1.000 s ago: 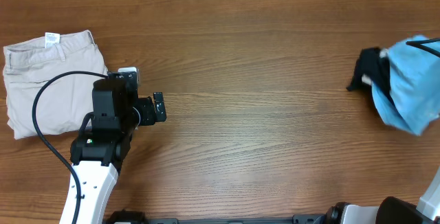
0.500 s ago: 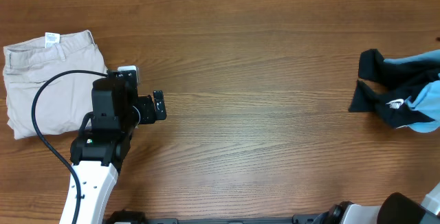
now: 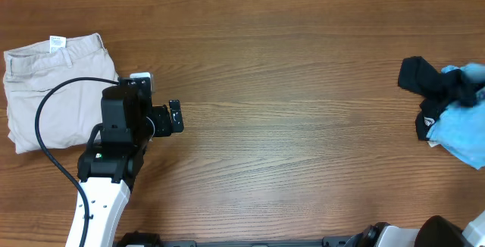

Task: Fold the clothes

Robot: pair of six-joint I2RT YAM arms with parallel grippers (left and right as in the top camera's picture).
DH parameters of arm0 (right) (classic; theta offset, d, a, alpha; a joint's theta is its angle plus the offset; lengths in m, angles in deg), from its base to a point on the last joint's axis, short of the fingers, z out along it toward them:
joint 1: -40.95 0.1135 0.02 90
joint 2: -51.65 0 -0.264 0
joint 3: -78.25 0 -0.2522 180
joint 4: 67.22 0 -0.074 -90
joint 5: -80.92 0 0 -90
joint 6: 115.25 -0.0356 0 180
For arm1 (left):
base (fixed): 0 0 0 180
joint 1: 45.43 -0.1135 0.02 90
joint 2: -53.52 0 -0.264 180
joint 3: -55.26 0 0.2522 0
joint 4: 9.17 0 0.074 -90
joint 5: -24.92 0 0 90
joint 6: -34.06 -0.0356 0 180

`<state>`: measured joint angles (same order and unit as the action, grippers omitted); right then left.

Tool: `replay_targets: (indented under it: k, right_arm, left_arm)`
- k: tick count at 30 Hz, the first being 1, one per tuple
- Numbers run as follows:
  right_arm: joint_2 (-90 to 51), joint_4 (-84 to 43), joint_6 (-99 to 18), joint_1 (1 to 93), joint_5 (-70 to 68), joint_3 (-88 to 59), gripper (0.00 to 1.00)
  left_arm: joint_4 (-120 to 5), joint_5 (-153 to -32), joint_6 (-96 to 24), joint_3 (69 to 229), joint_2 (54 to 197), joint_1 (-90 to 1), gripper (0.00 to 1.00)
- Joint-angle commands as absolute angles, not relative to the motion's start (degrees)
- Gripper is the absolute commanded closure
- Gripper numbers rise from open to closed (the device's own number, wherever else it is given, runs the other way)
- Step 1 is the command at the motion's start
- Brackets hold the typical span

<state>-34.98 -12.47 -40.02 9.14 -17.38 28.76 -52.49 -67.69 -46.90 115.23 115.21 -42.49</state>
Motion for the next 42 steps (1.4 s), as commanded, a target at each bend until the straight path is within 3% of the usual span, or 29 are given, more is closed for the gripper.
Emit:
replay_targets:
  k: [1,3,5,13,24,37,40,41,42]
  right_arm:
    - [-32.2,-12.4,-38.3,9.4,-11.1,34.6,0.78]
    - [-32.5,-8.7,-38.2,9.4,-11.3,34.6,0.74]
    - [-33.8,-2.3,-38.3,9.3,-13.4,34.6,0.56]
    - [-45.4,17.9,-36.3,9.3,-16.5,26.8,0.46]
    - [-58.6,17.3,-34.2,9.5,-18.5,16.5,0.36]
    - [-59.1,11.2,-34.2,9.5,-18.7,9.1,0.37]
    - [-59.1,10.6,-34.2,9.5,-18.7,8.8,0.46]
    - [-59.1,10.4,-34.2,9.5,-18.7,8.8,0.59]
    - [-59.1,10.4,-34.2,9.5,-18.7,8.8,0.65]
  left_arm:
    - [-52.4,-69.4,-46.0,116.1,115.3,-42.9,0.0]
    - [-52.4,-69.4,-46.0,116.1,115.3,-42.9,0.0]
    - [-52.4,-69.4,-46.0,116.1,115.3,-42.9,0.0]
    - [-52.4,-69.4,-46.0,116.1,115.3,-42.9,0.0]
    - [-52.4,-69.6,-46.0,116.1,115.3,-42.9,0.0]
    - [-52.0,-69.6,-45.4,116.1,115.3,-42.9,0.0]
    - [-52.0,-69.6,-45.4,116.1,115.3,-42.9,0.0]
    - [-51.9,-69.6,-45.4,116.1,115.3,-42.9,0.0]
    - [-51.9,-69.6,-45.4,116.1,115.3,-42.9,0.0]
